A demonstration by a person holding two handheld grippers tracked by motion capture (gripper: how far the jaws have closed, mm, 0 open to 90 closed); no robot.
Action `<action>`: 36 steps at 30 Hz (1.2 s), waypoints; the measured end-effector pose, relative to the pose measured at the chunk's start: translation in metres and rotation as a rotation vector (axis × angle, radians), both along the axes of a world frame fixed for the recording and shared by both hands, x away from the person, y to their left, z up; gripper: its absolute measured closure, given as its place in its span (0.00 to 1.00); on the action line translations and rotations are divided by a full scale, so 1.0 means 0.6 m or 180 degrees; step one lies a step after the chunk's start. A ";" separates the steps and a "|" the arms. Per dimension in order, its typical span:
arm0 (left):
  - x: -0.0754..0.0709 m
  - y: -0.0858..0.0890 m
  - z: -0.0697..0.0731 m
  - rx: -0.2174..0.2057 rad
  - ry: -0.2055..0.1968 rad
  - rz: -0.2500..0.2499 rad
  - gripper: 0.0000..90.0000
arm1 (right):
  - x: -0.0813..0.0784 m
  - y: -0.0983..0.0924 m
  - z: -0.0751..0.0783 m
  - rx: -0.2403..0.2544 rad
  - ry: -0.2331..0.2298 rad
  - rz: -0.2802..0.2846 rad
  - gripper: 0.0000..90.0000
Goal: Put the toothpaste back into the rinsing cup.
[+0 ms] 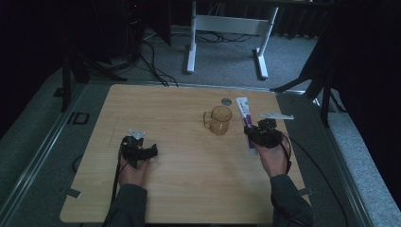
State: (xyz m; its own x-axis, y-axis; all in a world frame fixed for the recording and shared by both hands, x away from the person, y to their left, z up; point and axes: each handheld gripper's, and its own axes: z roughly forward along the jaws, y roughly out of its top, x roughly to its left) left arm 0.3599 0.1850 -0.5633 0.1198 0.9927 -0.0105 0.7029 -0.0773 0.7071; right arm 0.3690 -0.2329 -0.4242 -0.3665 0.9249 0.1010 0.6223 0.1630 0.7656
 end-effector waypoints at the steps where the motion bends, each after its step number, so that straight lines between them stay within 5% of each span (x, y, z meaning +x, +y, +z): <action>1: 0.000 0.000 0.000 0.0001 0.0001 0.0000 0.16 | 0.001 0.002 0.001 0.0010 -0.0008 -0.0001 0.79; 36: 0.000 0.000 0.000 0.0004 -0.0003 0.0000 0.16 | 0.035 0.019 0.024 0.0134 -0.0136 0.0003 0.79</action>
